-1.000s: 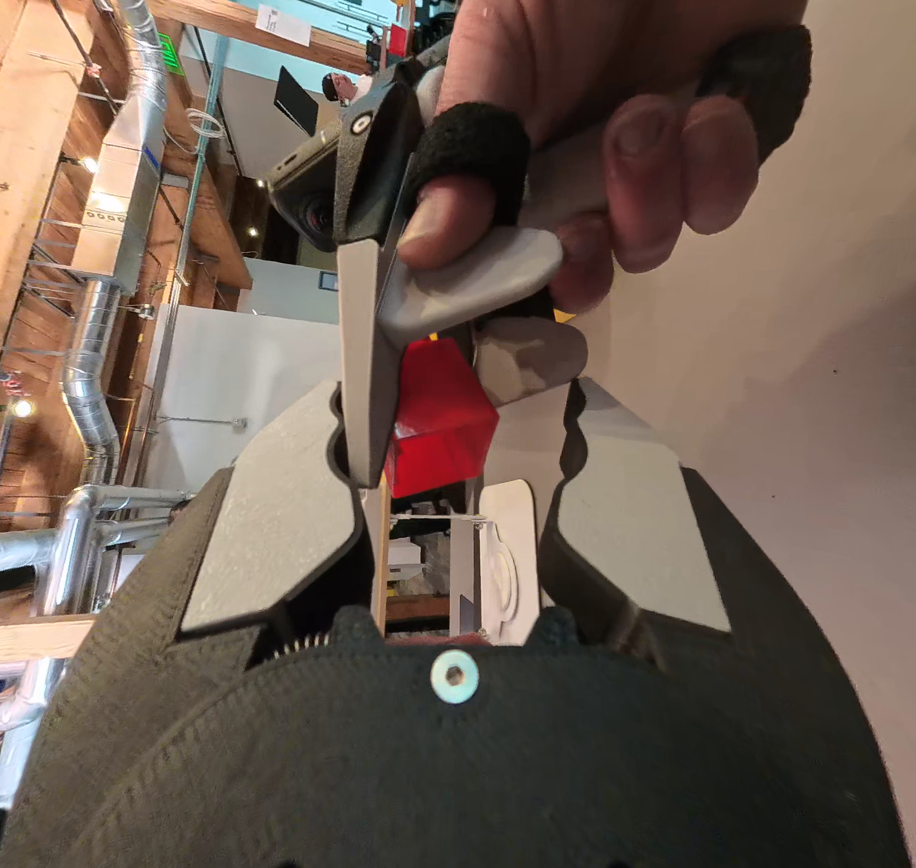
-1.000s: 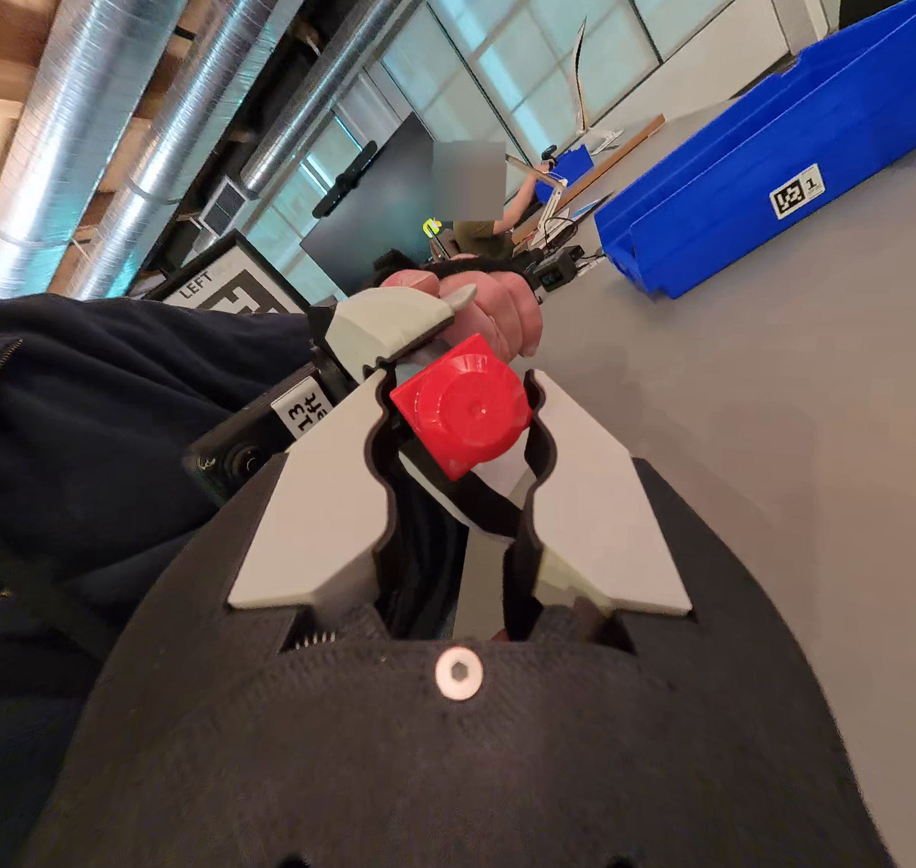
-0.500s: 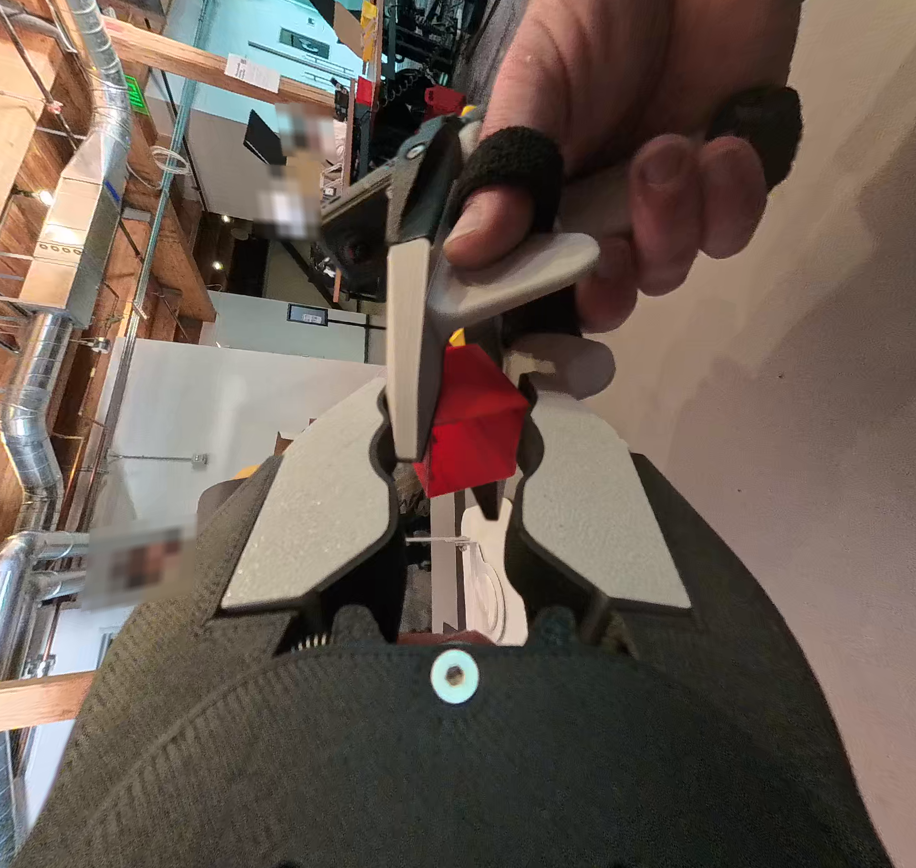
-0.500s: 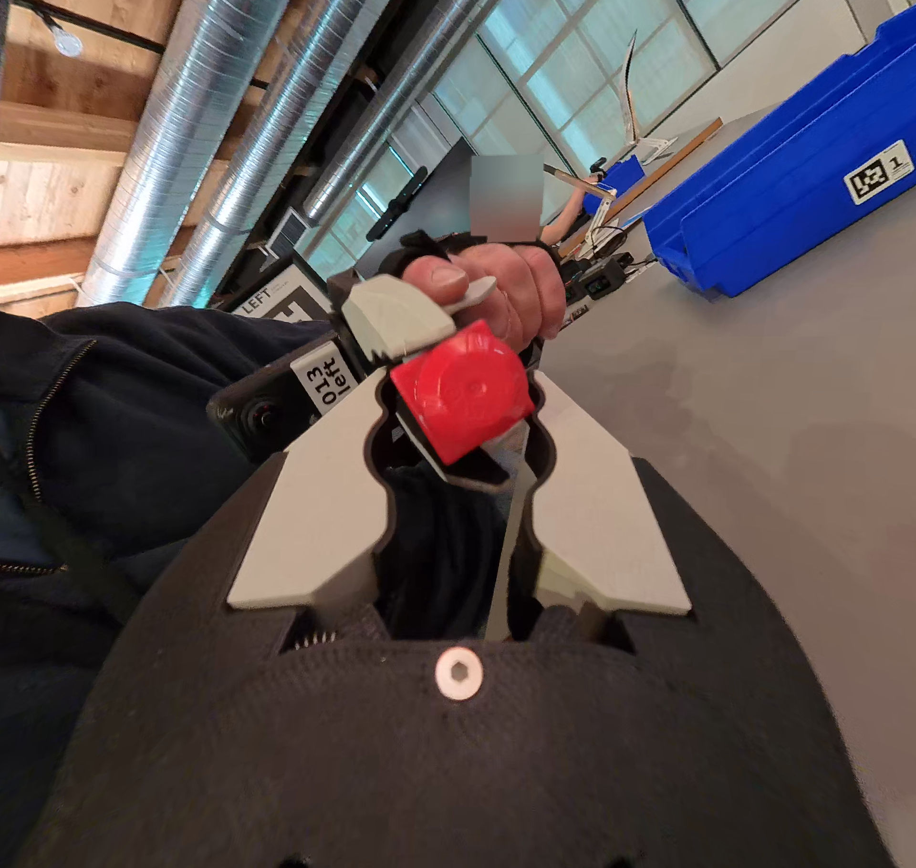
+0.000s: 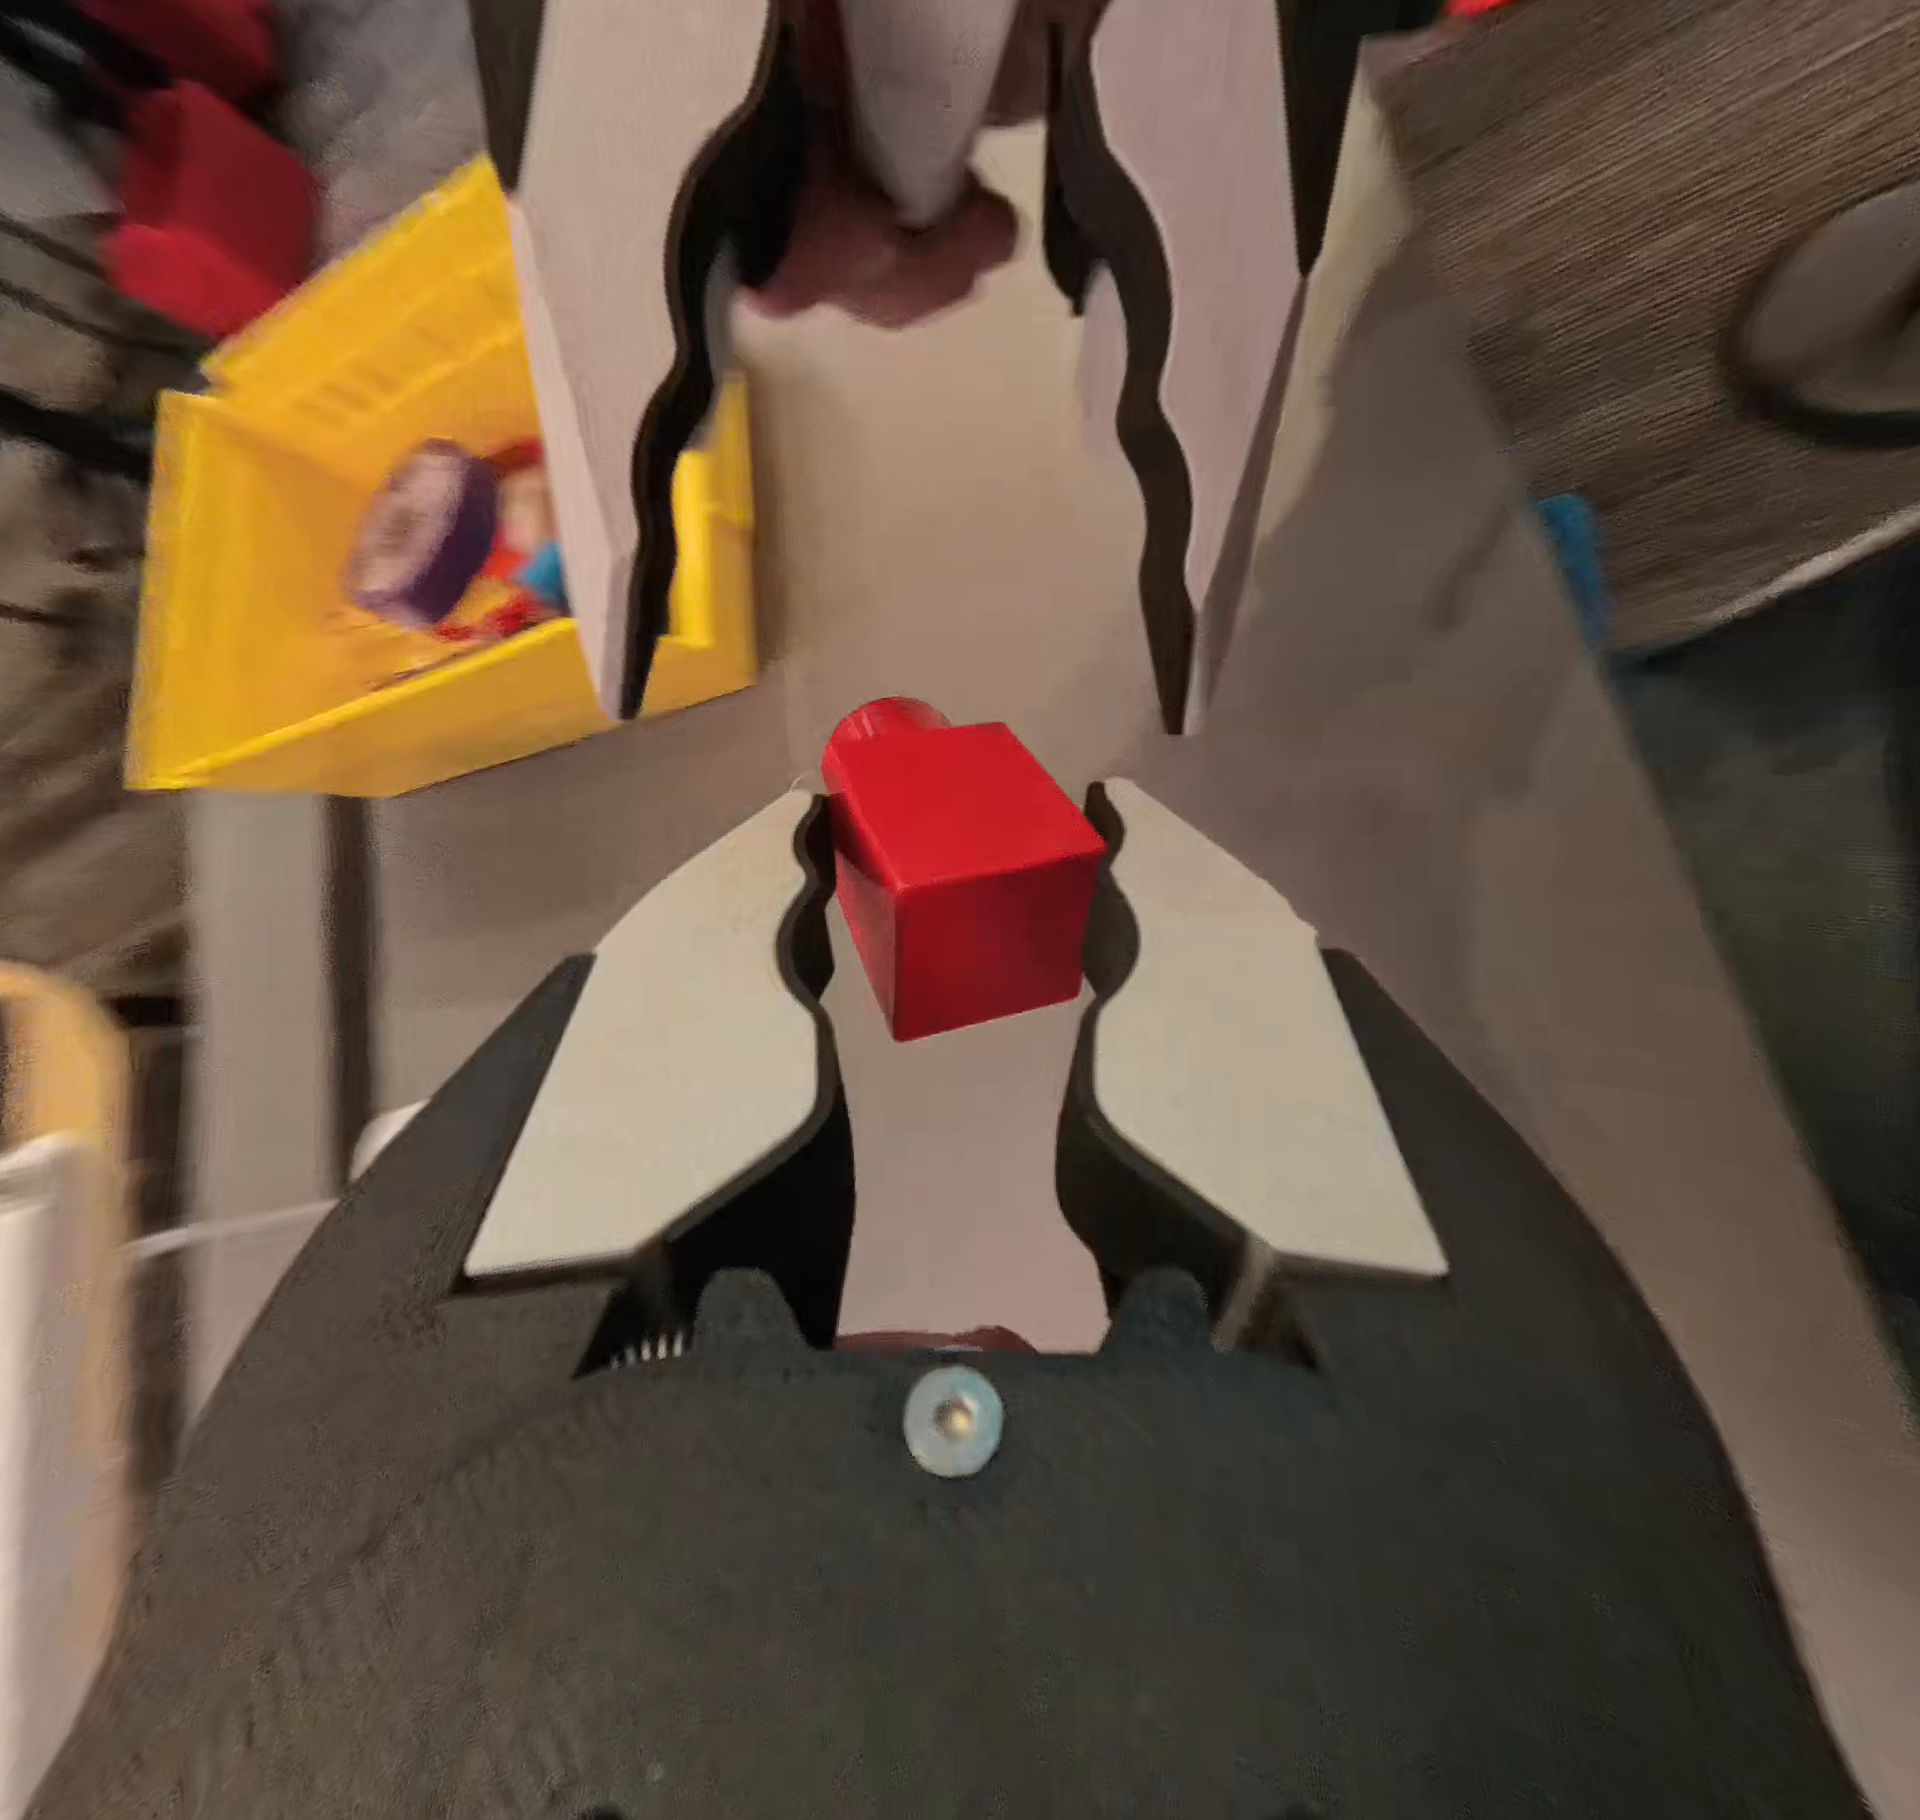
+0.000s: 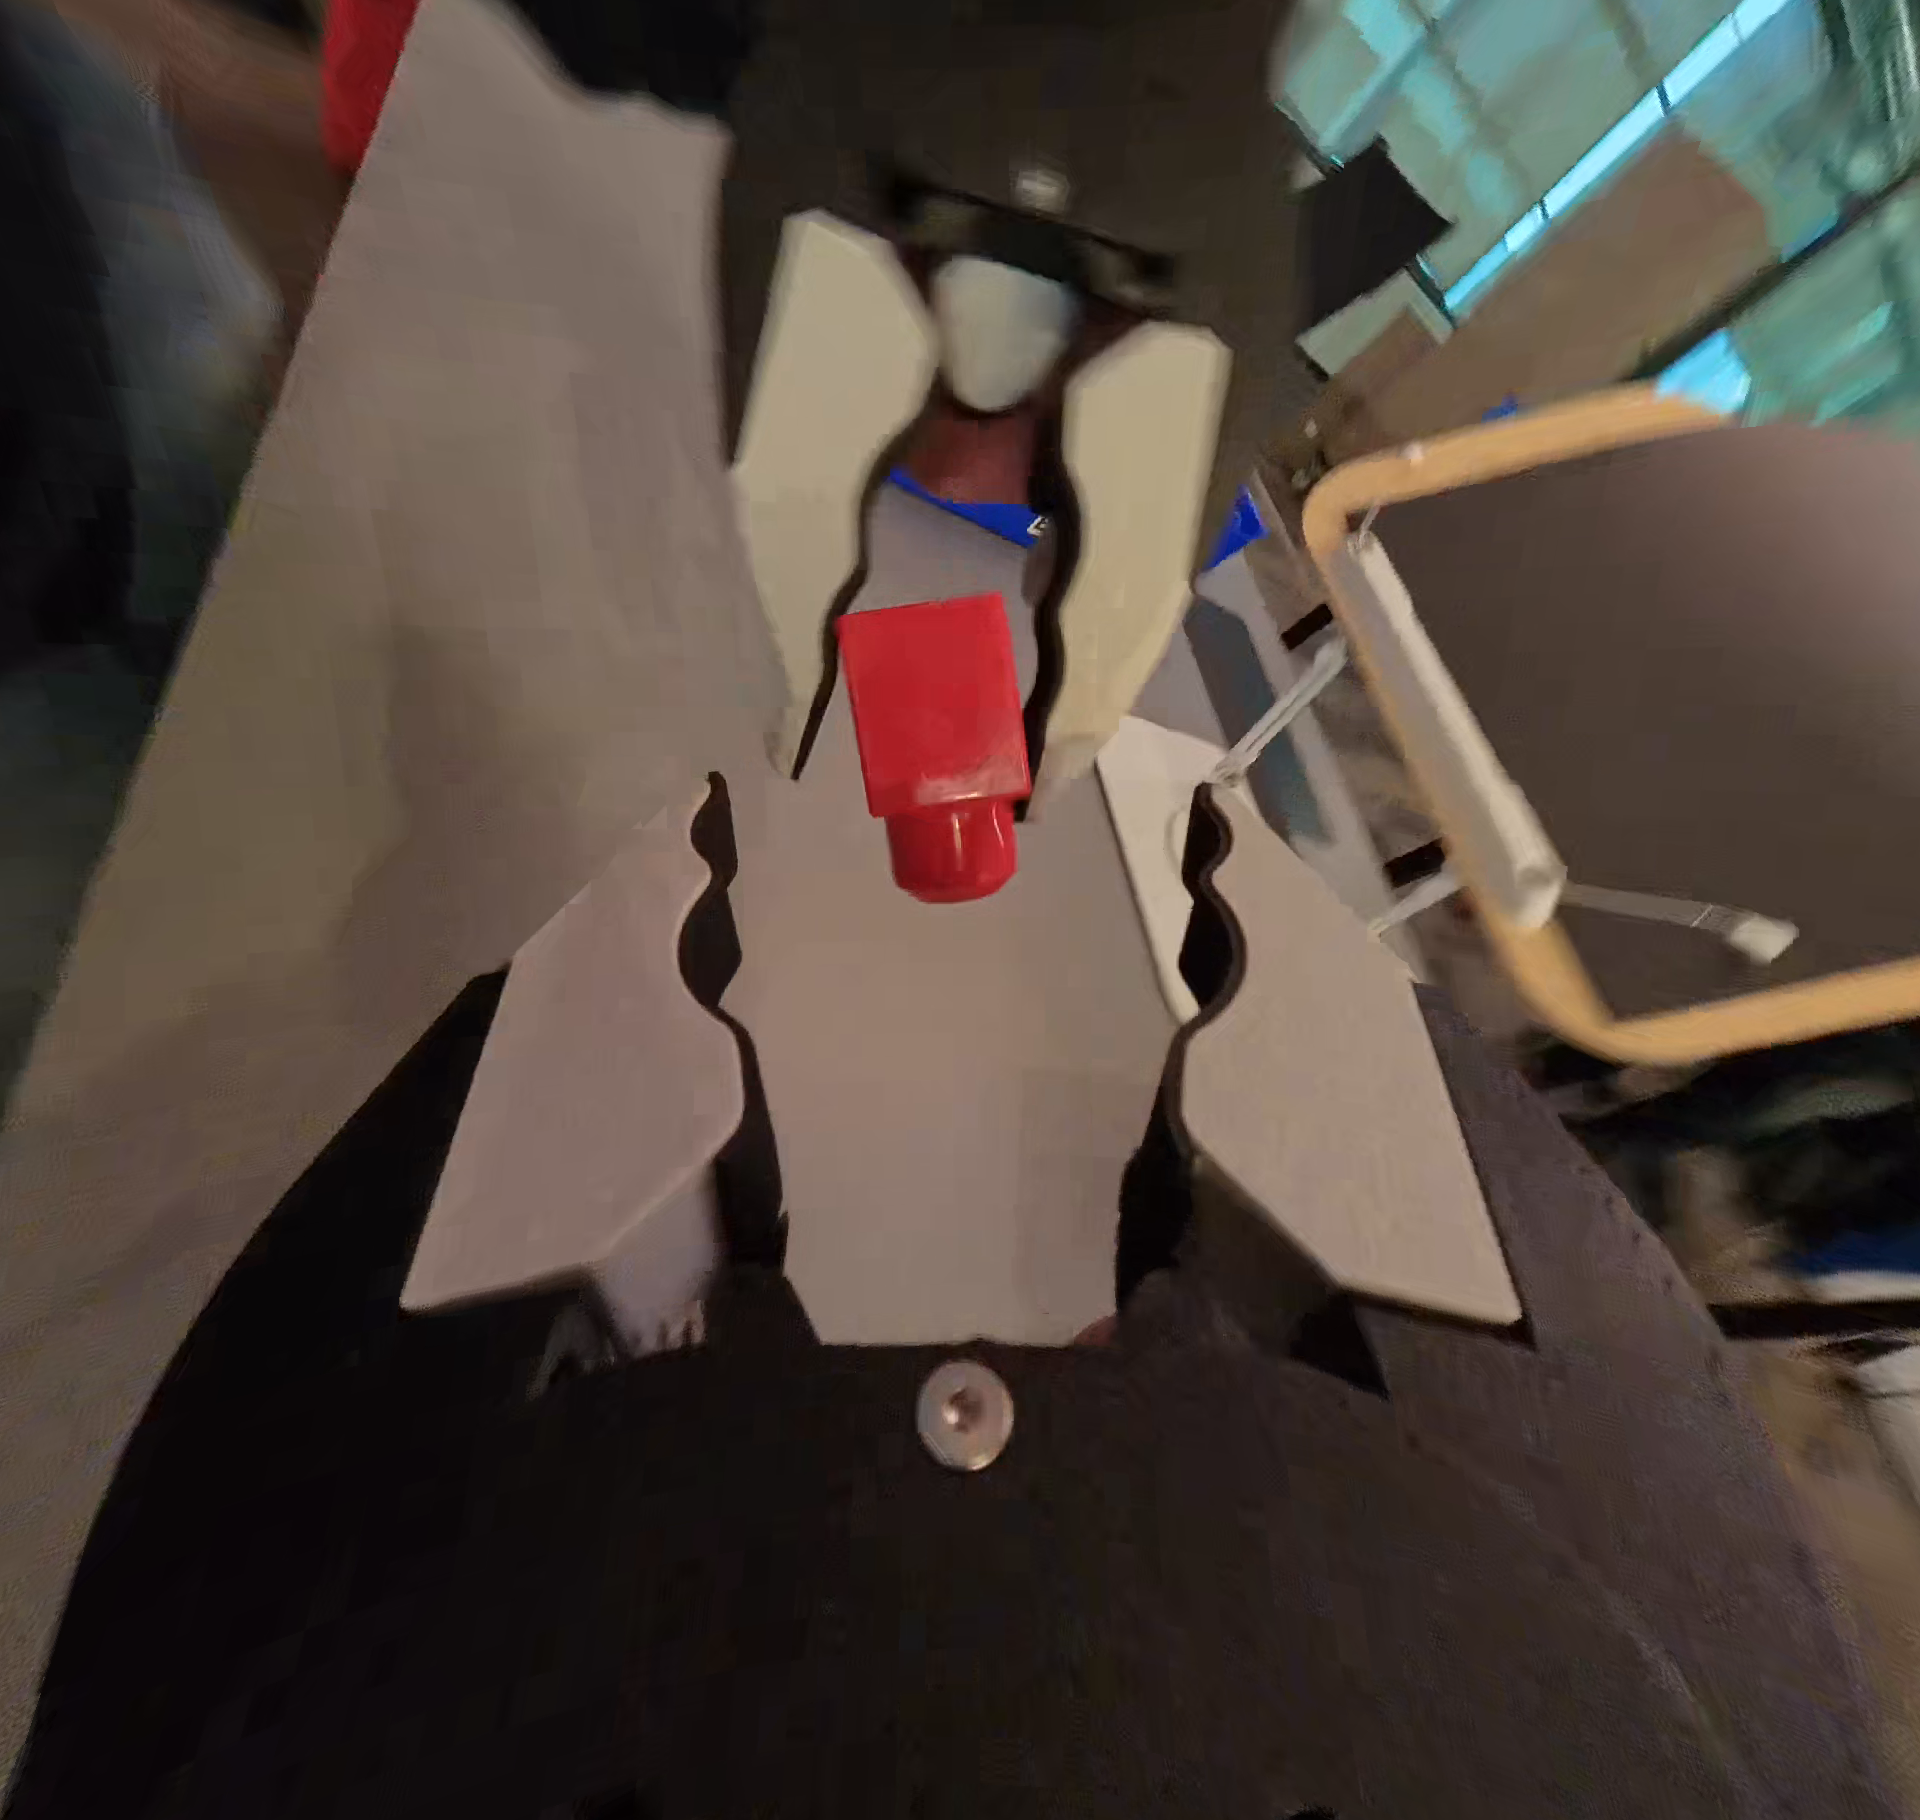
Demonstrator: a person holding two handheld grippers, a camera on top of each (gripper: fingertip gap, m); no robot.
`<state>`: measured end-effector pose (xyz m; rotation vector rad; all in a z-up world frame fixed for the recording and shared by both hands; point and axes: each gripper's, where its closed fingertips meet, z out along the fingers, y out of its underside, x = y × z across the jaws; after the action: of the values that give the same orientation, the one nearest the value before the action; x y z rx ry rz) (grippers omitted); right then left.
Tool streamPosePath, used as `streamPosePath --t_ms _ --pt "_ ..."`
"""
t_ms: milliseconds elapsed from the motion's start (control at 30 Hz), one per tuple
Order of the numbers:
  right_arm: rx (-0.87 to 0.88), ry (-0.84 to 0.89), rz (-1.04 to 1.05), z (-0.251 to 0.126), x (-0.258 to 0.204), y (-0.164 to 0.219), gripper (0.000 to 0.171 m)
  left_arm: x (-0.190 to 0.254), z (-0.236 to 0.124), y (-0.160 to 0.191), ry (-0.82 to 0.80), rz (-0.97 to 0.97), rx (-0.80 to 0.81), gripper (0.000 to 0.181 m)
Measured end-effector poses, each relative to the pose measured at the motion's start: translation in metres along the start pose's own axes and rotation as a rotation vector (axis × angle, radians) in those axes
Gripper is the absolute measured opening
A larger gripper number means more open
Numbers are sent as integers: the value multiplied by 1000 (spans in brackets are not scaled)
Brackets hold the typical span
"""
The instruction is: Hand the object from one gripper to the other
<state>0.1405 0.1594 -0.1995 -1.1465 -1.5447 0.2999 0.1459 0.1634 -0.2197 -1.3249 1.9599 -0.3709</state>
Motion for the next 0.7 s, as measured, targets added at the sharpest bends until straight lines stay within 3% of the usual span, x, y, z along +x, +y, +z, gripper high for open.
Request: streamPosePath --t_ms 100,267,567,700 --pt "-54 -47 -266 2 -14 -5 82 15 -4 -7 210 -82 42 45" --pt "-74 -93 -461 9 -20 -10 81 27 -15 -13 519 -191 88 45" --pt "-88 -75 -620 31 -22 -9 85 38 -20 -20 741 -251 172 45" --pt "-78 -85 -620 35 -26 -9 75 44 -19 -19 805 -272 203 45"
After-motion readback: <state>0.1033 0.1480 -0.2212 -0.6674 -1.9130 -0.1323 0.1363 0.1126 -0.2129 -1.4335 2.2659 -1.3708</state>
